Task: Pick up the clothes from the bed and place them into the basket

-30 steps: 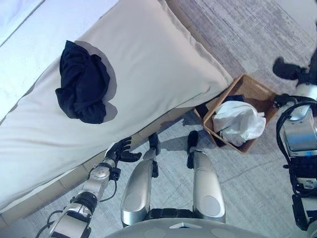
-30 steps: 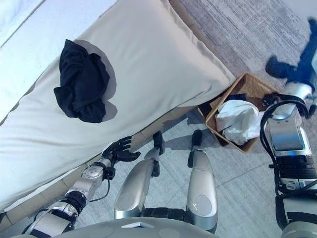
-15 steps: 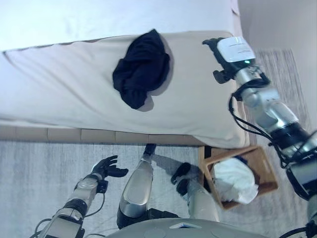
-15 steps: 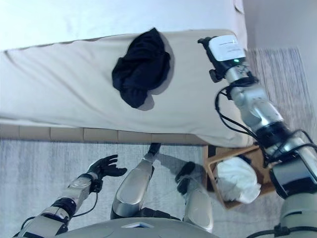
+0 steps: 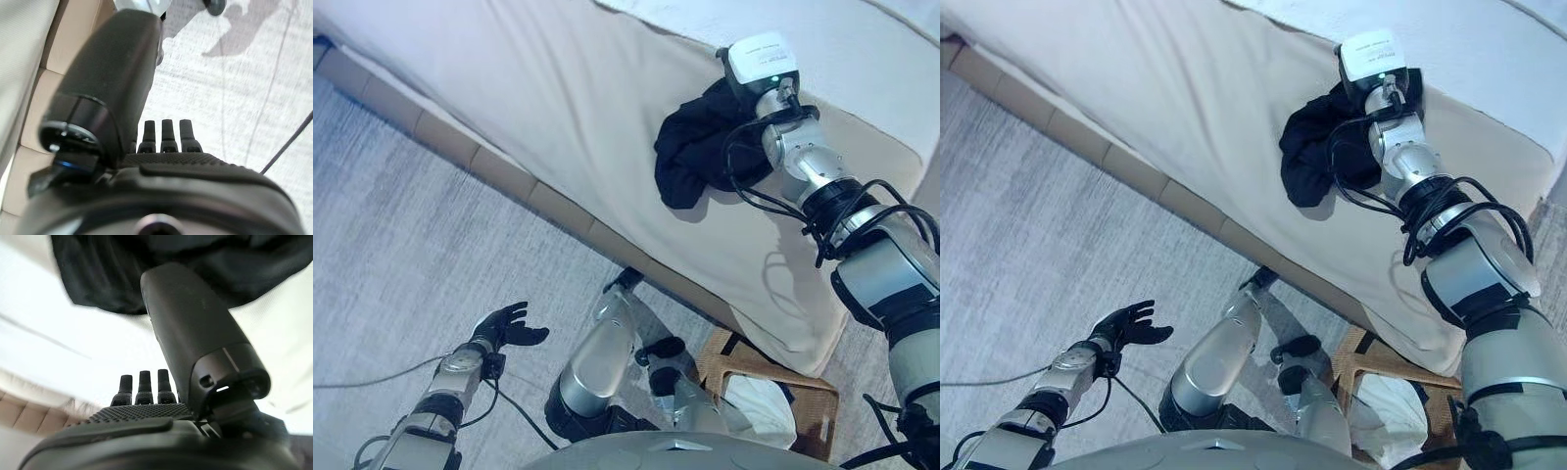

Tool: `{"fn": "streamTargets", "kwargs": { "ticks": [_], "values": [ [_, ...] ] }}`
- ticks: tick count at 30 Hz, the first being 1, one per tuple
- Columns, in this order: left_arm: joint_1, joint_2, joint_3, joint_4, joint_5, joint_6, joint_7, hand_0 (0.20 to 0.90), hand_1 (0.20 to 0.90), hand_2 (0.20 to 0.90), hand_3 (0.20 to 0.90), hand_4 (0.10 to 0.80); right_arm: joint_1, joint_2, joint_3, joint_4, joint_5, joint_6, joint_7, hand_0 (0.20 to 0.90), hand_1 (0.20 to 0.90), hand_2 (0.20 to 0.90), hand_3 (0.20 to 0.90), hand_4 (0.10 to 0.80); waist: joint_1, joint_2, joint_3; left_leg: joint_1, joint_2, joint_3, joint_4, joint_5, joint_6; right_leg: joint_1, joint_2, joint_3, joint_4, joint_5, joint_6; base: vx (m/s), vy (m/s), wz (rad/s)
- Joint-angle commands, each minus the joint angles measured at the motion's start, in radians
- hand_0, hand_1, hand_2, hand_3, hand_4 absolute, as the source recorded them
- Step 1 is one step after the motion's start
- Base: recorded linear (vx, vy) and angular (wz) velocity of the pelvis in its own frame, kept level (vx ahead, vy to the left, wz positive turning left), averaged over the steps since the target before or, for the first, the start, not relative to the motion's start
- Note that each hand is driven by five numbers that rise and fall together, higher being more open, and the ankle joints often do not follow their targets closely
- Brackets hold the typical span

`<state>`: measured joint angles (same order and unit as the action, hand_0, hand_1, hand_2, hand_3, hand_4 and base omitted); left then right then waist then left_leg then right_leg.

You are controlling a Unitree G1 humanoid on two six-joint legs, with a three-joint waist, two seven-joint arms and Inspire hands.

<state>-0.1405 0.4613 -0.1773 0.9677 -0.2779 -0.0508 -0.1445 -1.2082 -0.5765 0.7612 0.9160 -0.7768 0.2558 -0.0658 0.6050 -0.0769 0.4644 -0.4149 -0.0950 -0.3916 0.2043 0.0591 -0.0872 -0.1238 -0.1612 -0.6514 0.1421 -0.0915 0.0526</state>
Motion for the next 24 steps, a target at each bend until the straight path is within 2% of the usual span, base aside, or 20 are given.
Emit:
{"fn": "streamTargets", "kwargs": {
  "ticks": [1, 3, 13, 14, 15, 16, 19, 23, 24],
  "values": [
    [0.058, 0.045, 0.027, 0.007, -0.034, -0.053, -0.017, 0.9, 0.9, 0.9, 0.9, 0.8, -0.152, -0.013, 0.045, 0.033, -0.073, 0.143, 0.16, 0.9, 0.9, 0.9, 0.9, 0.8, 0.02, 0.003, 0.045, 0.007, 0.002, 0.136, -0.049, -0.048, 0.094, 0.003, -0.056, 0.028, 0.13, 0.015, 0.036, 0.0, 0.0, 0.0],
    [0.056, 0.052, 0.032, -0.007, -0.037, -0.065, -0.03, 0.9, 0.9, 0.9, 0.9, 0.8, -0.153, 0.007, 0.061, 0.137, -0.058, 0.175, 0.242, 0.9, 0.9, 0.9, 0.9, 0.8, 0.038, 0.011, 0.056, -0.02, 0.003, 0.126, -0.054, -0.034, 0.096, -0.024, -0.062, 0.008, 0.152, 0.01, 0.042, -0.034, -0.019, 0.03],
    [0.077, 0.045, -0.003, -0.088, -0.099, -0.12, -0.043, 0.9, 0.9, 0.9, 0.9, 0.8, -0.203, 0.042, 0.036, 0.225, -0.013, 0.184, 0.216, 0.9, 0.9, 0.9, 0.9, 0.8, 0.038, 0.039, 0.056, -0.18, -0.002, 0.121, -0.006, -0.007, 0.096, -0.175, -0.057, -0.017, 0.234, 0.004, 0.052, -0.042, 0.004, 0.05],
    [0.083, 0.046, -0.008, -0.104, -0.108, -0.125, -0.042, 0.9, 0.9, 0.9, 0.9, 0.8, -0.204, 0.046, 0.03, 0.222, 0.018, 0.178, 0.198, 0.575, 0.575, 0.575, 0.521, 0.421, 0.037, 0.043, 0.056, -0.201, -0.002, 0.118, -0.003, -0.004, 0.097, -0.198, -0.052, -0.024, 0.238, 0.003, 0.053, -0.057, -0.025, 0.0],
    [0.086, 0.046, -0.011, -0.113, -0.114, -0.127, -0.04, 0.9, 0.9, 0.9, 0.9, 0.8, -0.202, 0.045, 0.025, 0.218, 0.057, 0.168, 0.151, 0.458, 0.458, 0.458, 0.384, 0.284, 0.034, 0.046, 0.056, -0.213, -0.001, 0.115, 0.001, -0.004, 0.097, -0.214, -0.051, -0.026, 0.245, 0.002, 0.054, -0.063, -0.036, 0.01],
    [0.089, 0.048, -0.013, -0.119, -0.118, -0.126, -0.038, 0.9, 0.9, 0.9, 0.9, 0.8, -0.202, 0.047, 0.016, 0.209, 0.123, 0.151, 0.082, 0.3, 0.3, 0.3, 0.2, 0.1, 0.03, 0.049, 0.056, -0.224, -0.003, 0.113, 0.01, -0.007, 0.099, -0.231, -0.049, -0.026, 0.252, 0.003, 0.054, -0.053, -0.034, -0.01],
    [0.096, 0.044, -0.02, -0.114, -0.113, -0.128, -0.023, 0.9, 0.9, 0.9, 0.9, 0.8, -0.199, 0.047, -0.022, 0.14, 0.256, 0.092, -0.093, 0.3, 0.3, 0.3, 0.2, 0.1, 0.007, 0.046, 0.056, -0.234, 0.002, 0.116, 0.034, -0.026, 0.099, -0.255, -0.043, -0.01, 0.256, 0.007, 0.053, -0.051, -0.033, -0.07],
    [0.11, 0.031, -0.017, -0.088, -0.105, -0.142, 0.028, 0.9, 0.9, 0.9, 0.9, 0.8, -0.169, 0.012, -0.094, -0.133, 0.435, -0.014, -0.378, 0.3, 0.3, 0.3, 0.2, 0.1, -0.056, 0.014, 0.056, -0.198, 0.022, 0.136, 0.057, -0.069, 0.1, -0.24, -0.02, 0.05, 0.235, 0.016, 0.047, -0.047, -0.056, -0.25],
    [0.113, 0.023, -0.017, -0.08, -0.105, -0.148, 0.045, 0.9, 0.9, 0.9, 0.9, 0.8, -0.151, -0.002, -0.143, -0.216, 0.463, -0.082, -0.465, 0.3, 0.3, 0.3, 0.2, 0.1, -0.078, 0.002, 0.056, -0.176, 0.026, 0.143, 0.055, -0.078, 0.101, -0.225, -0.01, 0.076, 0.219, 0.019, 0.044, -0.031, -0.064, -0.52]
  ]
}}
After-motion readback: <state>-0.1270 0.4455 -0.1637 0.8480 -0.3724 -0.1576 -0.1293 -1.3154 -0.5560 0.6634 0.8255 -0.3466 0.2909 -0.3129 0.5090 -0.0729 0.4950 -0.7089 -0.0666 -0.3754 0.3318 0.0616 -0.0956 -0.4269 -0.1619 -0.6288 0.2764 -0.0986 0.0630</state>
